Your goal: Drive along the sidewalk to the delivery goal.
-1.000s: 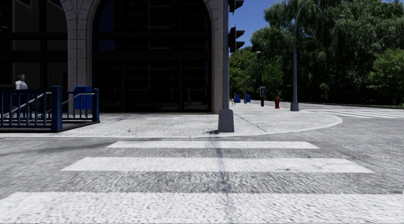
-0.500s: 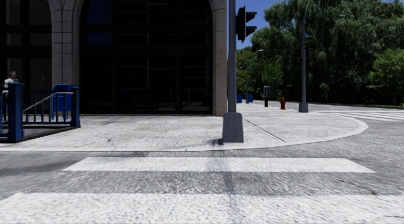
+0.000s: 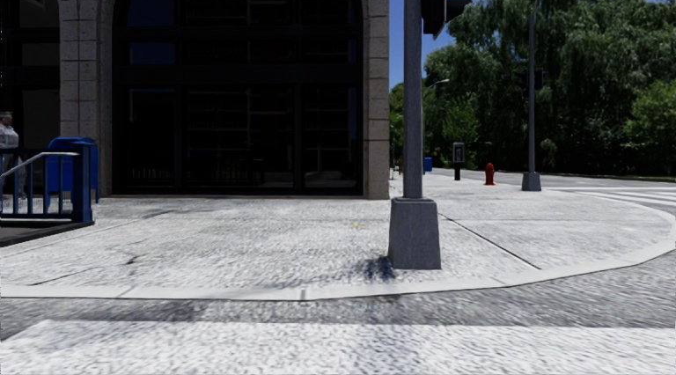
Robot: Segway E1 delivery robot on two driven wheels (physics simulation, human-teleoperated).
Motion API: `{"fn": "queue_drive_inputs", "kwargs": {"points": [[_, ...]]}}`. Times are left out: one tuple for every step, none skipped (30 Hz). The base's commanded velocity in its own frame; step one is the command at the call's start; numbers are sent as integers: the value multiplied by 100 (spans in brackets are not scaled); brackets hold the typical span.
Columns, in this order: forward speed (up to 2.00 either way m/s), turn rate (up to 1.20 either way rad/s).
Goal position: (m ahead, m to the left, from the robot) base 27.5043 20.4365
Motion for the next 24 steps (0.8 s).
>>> {"fn": "queue_drive_inputs", "kwargs": {"points": [[200, 52], [200, 52], [200, 52], [200, 52], [200, 52], [200, 52], [200, 52], [200, 52], [200, 52], [200, 52], [200, 52], [200, 52], [200, 52], [200, 52], [200, 51], [200, 51], [200, 51], [200, 50], [200, 50], [200, 50], [200, 49], [200, 49], [200, 49], [200, 49]]}}
